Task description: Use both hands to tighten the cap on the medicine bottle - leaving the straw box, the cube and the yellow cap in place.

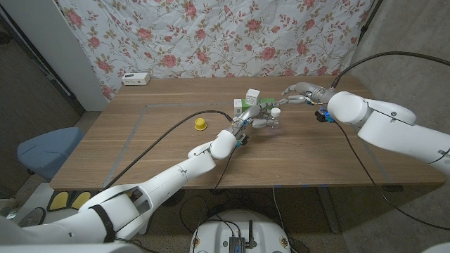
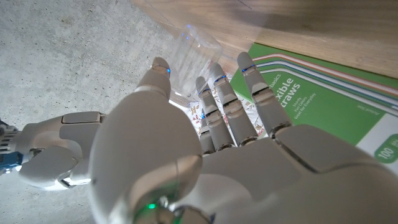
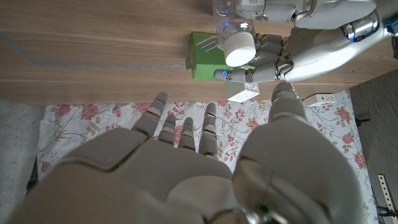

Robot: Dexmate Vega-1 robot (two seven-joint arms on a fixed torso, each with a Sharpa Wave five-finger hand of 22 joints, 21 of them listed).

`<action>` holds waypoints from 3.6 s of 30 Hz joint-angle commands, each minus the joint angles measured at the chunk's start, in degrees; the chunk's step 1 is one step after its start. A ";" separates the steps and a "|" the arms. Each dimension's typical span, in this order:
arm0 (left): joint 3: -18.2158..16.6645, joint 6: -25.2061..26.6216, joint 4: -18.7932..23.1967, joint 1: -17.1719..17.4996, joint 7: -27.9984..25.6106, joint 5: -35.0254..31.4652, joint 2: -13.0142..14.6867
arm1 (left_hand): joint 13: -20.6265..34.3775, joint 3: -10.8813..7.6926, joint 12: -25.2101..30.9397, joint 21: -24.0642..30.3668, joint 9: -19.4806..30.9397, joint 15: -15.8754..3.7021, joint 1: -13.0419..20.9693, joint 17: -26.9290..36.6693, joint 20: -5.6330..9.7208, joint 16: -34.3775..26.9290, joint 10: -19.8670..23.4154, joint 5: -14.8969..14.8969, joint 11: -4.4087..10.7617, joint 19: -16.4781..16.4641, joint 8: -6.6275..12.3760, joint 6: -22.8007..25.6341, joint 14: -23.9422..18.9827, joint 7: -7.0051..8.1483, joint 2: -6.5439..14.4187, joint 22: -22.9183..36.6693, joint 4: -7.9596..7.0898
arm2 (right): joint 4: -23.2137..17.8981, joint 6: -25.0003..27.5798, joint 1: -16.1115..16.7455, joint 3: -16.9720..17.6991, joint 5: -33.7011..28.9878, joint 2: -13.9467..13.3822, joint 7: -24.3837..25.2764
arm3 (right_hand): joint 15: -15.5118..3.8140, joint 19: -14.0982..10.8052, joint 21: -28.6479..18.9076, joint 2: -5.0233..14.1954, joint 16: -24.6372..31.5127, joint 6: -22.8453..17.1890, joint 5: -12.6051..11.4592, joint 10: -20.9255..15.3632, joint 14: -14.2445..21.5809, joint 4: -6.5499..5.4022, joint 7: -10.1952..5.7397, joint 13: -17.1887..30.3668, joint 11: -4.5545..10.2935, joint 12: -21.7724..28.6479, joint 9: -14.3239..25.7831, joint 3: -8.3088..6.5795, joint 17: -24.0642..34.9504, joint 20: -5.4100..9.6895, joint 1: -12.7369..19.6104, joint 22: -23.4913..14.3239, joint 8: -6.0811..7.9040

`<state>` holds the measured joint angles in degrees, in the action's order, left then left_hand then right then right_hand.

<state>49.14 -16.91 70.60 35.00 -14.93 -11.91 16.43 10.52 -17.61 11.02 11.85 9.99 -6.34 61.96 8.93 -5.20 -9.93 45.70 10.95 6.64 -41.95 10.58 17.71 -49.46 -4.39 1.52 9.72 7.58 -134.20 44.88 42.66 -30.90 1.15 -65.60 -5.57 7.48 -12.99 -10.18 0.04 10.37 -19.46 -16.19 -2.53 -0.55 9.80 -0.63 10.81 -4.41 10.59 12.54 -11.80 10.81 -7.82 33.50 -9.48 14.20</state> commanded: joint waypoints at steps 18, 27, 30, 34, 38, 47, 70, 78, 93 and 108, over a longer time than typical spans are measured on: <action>0.34 1.21 0.80 0.06 -0.54 -0.74 0.04 | 0.28 -0.62 0.38 -0.30 0.21 -4.07 -0.40 0.24 0.34 -0.10 0.77 -0.03 0.40 -0.32 0.11 0.44 -1.17 0.62 0.19 0.14 0.18 | -0.37 4.04 -10.47 -11.26 -14.81 1.24 -14.24 | 0.05 0.15 -0.45 -0.03 0.48 -1.19 -0.96 1.12 -0.92 0.44 -1.77 0.36 0.07 0.30 0.68 -1.89 0.11 0.54 3.58 -0.15 0.60; 0.40 1.00 0.91 0.03 -0.38 -0.70 0.03 | 0.28 -0.70 0.38 -0.42 0.21 -4.05 -0.58 0.25 0.42 -0.12 0.97 -0.06 0.46 -0.24 0.08 0.41 -1.40 0.80 0.16 0.14 0.15 | 0.11 2.70 -9.79 -11.18 -17.65 1.91 -15.87 | -0.43 -1.07 -0.83 -0.58 0.95 -2.63 -1.15 1.11 -0.06 0.70 -4.60 0.41 0.39 0.50 1.06 -3.16 0.09 0.79 6.64 -0.15 1.38; 0.38 1.10 1.09 0.09 -0.39 -0.73 0.07 | 0.29 -0.76 0.37 -0.47 0.21 -4.12 -0.62 0.25 0.43 -0.13 0.99 -0.06 0.58 -0.16 0.08 0.41 -1.49 0.80 0.20 0.14 0.14 | 0.29 2.46 -10.11 -11.60 -18.95 2.04 -17.13 | -1.02 -1.49 -0.94 -0.72 1.14 -2.63 -1.16 1.15 0.44 0.70 -4.82 0.42 0.46 0.53 1.15 -3.44 0.09 1.15 7.32 -0.15 1.42; 0.38 1.44 1.64 0.23 -0.29 -0.88 0.29 | 0.29 -0.81 0.32 -0.52 0.21 -4.10 -0.68 0.26 0.40 -0.15 0.94 -0.05 0.47 -0.09 0.06 0.38 -1.62 0.81 0.25 0.14 0.12 | 0.46 1.76 -10.14 -11.90 -20.94 2.12 -18.11 | -1.47 -1.91 -1.01 -0.84 1.20 -2.97 -1.15 1.18 0.69 0.68 -5.53 0.43 0.52 0.55 1.27 -3.80 0.08 1.62 8.18 -0.15 1.62; 0.32 1.68 2.11 0.42 -0.31 -0.95 0.44 | 0.29 -0.89 0.35 -0.54 0.21 -4.23 -0.73 0.27 0.43 -0.16 1.11 -0.05 0.56 -0.11 0.11 0.52 -1.74 0.97 0.33 0.14 0.10 | 0.73 1.07 -10.08 -12.05 -22.81 2.26 -19.29 | -1.72 -2.32 -1.08 -0.91 1.27 -3.39 -1.13 1.16 0.99 0.66 -5.98 0.44 0.66 0.59 1.39 -4.15 0.07 1.83 8.99 -0.16 1.85; 0.21 2.40 3.10 0.91 -0.66 -1.30 0.73 | 0.30 -1.06 0.33 -0.66 0.22 -4.14 -0.87 0.26 0.47 -0.11 1.22 -0.05 0.68 0.08 0.17 0.74 -1.90 1.07 0.36 0.14 0.10 | 1.27 0.58 -10.15 -12.29 -26.91 3.17 -22.10 | -2.28 -2.87 -1.12 -1.19 1.45 -4.73 -0.98 0.51 1.77 0.59 -6.10 0.46 1.01 0.85 1.64 -4.67 0.05 2.33 10.35 -0.17 2.55; 0.56 1.75 1.84 0.36 -1.22 -1.73 0.06 | 0.32 -1.35 0.27 -0.75 0.22 -4.15 -1.16 0.25 0.69 0.05 1.50 -0.04 0.79 0.23 0.14 0.86 -1.81 1.43 0.30 0.14 0.16 | 3.22 -1.01 -8.96 -11.73 -33.10 5.58 -27.79 | -2.60 -3.39 -1.09 -1.74 1.37 -6.22 -0.61 0.34 2.05 0.36 -6.17 0.49 1.03 0.84 2.04 -5.05 0.02 2.55 11.50 -0.19 3.40; 0.76 1.48 1.39 0.16 -1.43 -1.99 -0.12 | 0.33 -1.48 0.23 -0.78 0.23 -4.15 -1.26 0.26 0.62 0.04 1.48 -0.03 0.77 0.30 0.07 0.70 -1.77 1.50 0.37 0.13 0.13 | 4.09 -1.23 -8.74 -11.30 -33.81 6.31 -28.76 | -2.69 -3.46 -1.05 -1.82 1.31 -6.39 -0.47 0.29 2.04 0.29 -6.19 0.50 1.04 0.84 2.17 -5.20 0.01 2.57 11.85 -0.20 3.54; 0.93 1.76 1.47 0.07 -1.05 -2.04 -0.07 | 0.34 -1.66 0.28 -0.84 0.23 -4.11 -1.48 0.27 0.72 -0.01 1.82 -0.04 0.97 0.54 0.09 0.74 -1.90 1.88 0.31 0.13 0.15 | 5.28 -2.04 -8.21 -10.63 -34.41 7.28 -28.50 | -2.72 -3.76 -1.02 -1.72 1.26 -8.15 -0.12 0.16 2.19 0.11 -6.30 0.53 1.09 0.83 2.55 -5.68 0.02 2.65 12.85 -0.22 4.51; 0.88 1.81 1.31 0.06 -0.71 -1.69 -0.02 | 0.35 -1.92 0.23 -0.85 0.23 -4.02 -1.64 0.27 0.74 -0.07 1.93 -0.05 1.06 0.66 0.19 1.01 -2.22 2.30 0.35 0.12 0.18 | 5.74 -1.64 -8.44 -10.80 -34.97 8.23 -28.67 | -2.85 -4.42 -1.09 -1.45 1.48 -10.93 0.49 -0.84 2.90 -0.43 -6.34 0.56 1.09 1.10 3.05 -5.90 0.12 3.10 13.09 -0.25 5.98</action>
<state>50.04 -15.28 72.03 35.11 -15.90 -13.89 16.37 10.82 -19.03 10.84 11.01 9.99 -6.74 60.62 8.96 -4.59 -9.92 46.42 10.77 6.75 -41.32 10.58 18.51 -51.07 -2.55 1.53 9.71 7.90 -128.83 43.12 34.40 -41.58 -33.32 -58.09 -34.14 4.59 -16.75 -10.86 -1.65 11.48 -29.50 -16.08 -2.89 1.74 9.50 -6.95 11.06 -3.07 11.26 15.32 -17.47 10.81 -4.93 46.18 -9.47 19.65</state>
